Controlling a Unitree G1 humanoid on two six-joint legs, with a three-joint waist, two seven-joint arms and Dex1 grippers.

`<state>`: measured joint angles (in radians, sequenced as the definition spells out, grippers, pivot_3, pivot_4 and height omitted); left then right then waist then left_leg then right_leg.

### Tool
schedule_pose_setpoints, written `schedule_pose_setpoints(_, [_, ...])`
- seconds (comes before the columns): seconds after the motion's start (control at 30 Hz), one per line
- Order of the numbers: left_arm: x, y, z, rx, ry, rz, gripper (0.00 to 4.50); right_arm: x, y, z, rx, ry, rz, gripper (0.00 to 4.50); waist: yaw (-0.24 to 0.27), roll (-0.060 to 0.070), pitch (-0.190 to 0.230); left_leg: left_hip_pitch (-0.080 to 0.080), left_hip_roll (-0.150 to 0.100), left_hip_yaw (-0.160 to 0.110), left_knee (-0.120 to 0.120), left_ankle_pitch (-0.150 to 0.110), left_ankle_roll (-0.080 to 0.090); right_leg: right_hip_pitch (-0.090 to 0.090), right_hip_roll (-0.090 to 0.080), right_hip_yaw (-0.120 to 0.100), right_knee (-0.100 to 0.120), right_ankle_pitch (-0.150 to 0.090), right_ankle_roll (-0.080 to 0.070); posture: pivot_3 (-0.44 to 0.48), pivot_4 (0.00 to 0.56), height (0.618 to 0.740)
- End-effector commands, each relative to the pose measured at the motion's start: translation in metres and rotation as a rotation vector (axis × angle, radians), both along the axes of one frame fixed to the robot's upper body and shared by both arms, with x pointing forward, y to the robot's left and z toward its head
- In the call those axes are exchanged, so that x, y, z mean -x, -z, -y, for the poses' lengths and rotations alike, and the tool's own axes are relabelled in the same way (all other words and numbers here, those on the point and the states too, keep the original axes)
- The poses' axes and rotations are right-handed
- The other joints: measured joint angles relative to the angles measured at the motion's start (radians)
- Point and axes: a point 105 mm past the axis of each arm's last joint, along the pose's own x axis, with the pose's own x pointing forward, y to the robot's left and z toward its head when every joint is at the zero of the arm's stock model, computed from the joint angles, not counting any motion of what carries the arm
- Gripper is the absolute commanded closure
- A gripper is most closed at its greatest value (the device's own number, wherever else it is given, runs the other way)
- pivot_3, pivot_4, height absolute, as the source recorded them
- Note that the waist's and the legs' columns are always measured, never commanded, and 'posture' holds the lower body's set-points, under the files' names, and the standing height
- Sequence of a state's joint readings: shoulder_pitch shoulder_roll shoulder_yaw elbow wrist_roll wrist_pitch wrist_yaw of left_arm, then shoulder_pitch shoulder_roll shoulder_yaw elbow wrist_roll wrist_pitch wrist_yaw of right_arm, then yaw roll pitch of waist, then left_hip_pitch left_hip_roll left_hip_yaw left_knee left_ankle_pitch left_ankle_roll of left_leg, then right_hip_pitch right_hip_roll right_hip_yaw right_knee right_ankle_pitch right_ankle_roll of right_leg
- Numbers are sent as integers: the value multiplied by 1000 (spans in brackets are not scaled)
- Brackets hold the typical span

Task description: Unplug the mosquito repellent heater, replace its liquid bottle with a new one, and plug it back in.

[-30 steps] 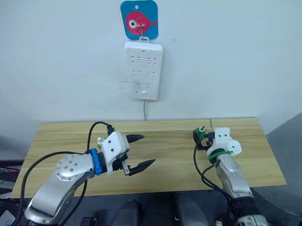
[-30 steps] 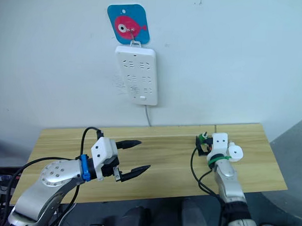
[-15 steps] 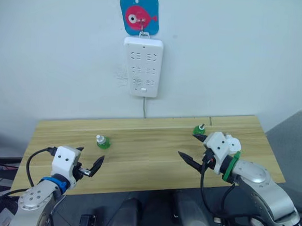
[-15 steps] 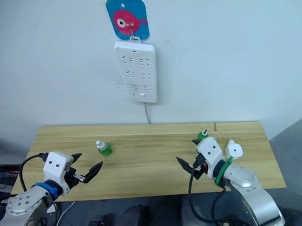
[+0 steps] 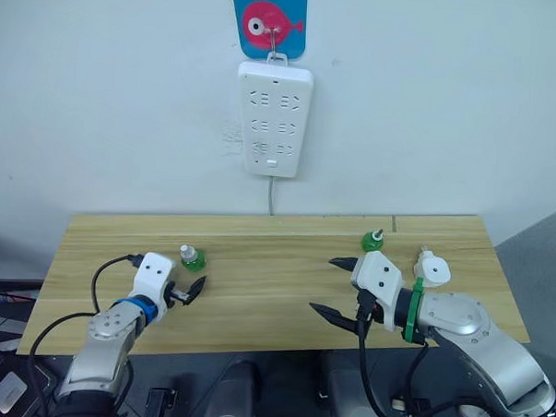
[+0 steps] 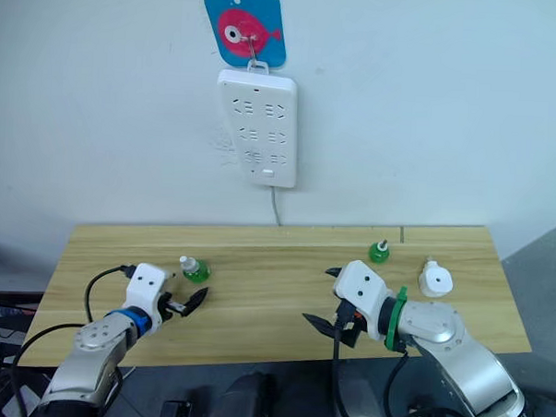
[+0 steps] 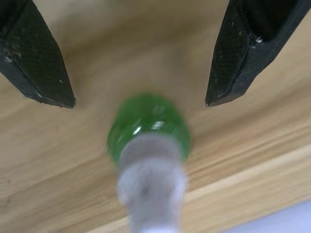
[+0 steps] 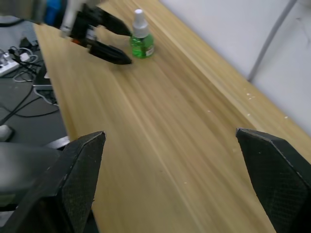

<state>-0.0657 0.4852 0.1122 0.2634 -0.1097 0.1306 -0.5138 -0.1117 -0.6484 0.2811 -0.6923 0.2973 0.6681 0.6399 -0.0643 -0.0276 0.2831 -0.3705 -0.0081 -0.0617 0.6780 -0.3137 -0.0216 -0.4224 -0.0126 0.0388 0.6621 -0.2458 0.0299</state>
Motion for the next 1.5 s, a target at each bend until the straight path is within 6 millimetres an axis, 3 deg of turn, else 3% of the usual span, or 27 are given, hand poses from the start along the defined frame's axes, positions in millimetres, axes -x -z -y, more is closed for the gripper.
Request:
schedule_pose_setpoints(0.03, [-6, 2, -2, -19, 2, 9, 0, 7, -10, -7, -13, -38, 26, 30, -1, 0, 0, 0, 0, 0, 0, 0, 0, 0, -1, -1, 0, 0, 0, -127, 311, 730])
schedule_pose_setpoints(0.33, [-10, 3, 4, 28, 5, 17, 0, 9, -12, -4, -11, -12, 16, 30, -2, 0, 0, -1, 0, -1, 0, -1, -1, -1, -2, -3, -1, 0, 0, -146, 303, 730])
schedule_pose_setpoints(0.43, [-12, 4, 3, 27, 3, 24, 526, 7, -12, -3, -21, 9, 11, 0, -2, 0, 0, -1, 0, -1, 0, -1, -1, -1, -2, -4, -1, 0, 0, -145, 302, 730])
schedule_pose_setpoints(0.6, [-20, 2, 3, 17, 10, 56, 2161, 9, -12, -1, -17, 16, 7, 0, -2, 0, 0, -1, 0, -1, 0, 0, -1, -1, -2, -4, -1, 0, 0, -144, 301, 730])
schedule_pose_setpoints(0.87, [-24, -13, 8, -8, 87, 134, 2270, 8, -16, 7, -10, 34, 19, 0, -2, 0, 0, -3, 0, -2, 0, 0, -1, -2, -3, -6, -1, 0, 0, -147, 296, 730])
schedule_pose_setpoints(1.0, [-11, -42, 63, -18, 467, 187, 2270, 8, -29, 5, -24, -35, 7, 0, -2, 0, 0, -6, 0, -4, 1, 0, -2, -3, -3, -6, -2, 0, 0, -146, 281, 730])
schedule_pose_setpoints(1.2, [-1, -74, 125, 16, 822, 184, 2270, -7, -50, -11, -51, -72, 16, 0, -3, 0, 0, -8, -1, -6, 2, 1, -4, -4, -4, -9, -2, 0, 0, -153, 250, 730])
schedule_pose_setpoints(1.33, [1, -92, 149, 30, 957, 159, 2270, -16, -56, -23, -46, -75, 9, 0, -4, 0, -1, -11, -1, -11, 3, 1, -5, -4, -6, -20, -1, 1, -2, -167, 233, 730])
schedule_pose_setpoints(1.5, [-1, -104, 159, 14, 1022, 154, 2270, -28, -58, -40, -54, -57, 14, 0, -18, 0, -2, -14, -1, -11, 3, 3, -8, -8, -7, -23, 0, 1, -2, -175, 214, 730])
